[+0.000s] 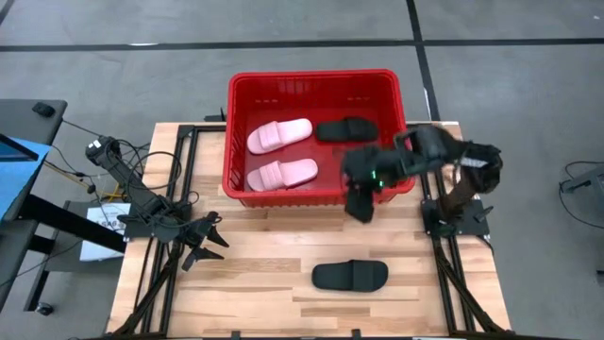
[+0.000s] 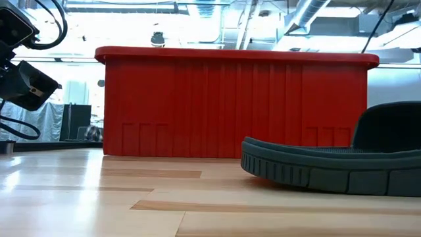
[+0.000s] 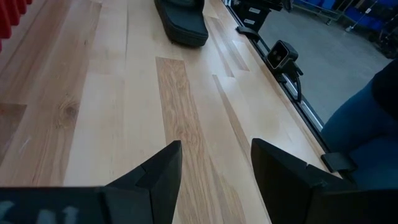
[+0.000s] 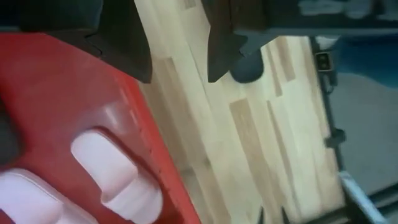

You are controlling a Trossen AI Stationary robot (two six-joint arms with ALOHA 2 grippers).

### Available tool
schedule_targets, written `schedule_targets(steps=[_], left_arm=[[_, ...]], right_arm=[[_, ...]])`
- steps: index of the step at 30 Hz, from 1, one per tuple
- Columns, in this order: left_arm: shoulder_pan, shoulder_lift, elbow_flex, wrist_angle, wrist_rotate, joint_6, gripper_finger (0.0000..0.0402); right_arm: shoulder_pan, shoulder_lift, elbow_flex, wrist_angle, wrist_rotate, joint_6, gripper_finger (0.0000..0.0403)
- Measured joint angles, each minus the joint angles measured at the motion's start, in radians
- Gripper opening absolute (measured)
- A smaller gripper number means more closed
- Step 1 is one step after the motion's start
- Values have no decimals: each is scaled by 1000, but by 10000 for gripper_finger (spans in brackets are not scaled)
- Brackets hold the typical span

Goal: Pick and place slides into bin
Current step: Put the black slide into the red bin

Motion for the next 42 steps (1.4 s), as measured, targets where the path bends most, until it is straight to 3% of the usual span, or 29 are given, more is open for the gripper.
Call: schedule_targets(steps=[6, 22, 29, 35, 42], left_arm=[[0, 0, 0, 0, 0, 0, 183], [0, 0, 0, 0, 0, 0, 183], [0, 0, 0, 0, 0, 0, 183], [0, 0, 0, 0, 0, 0, 183], [0, 0, 0, 0, 0, 0, 183]], right_arm=[[165, 13, -118, -4, 110, 221, 132], [374, 29, -463, 30, 108, 776, 171], [429, 30, -529, 203, 108, 965, 202], [421, 109, -534, 312, 86, 1044, 218], [379, 253, -534, 601, -60, 1054, 209]])
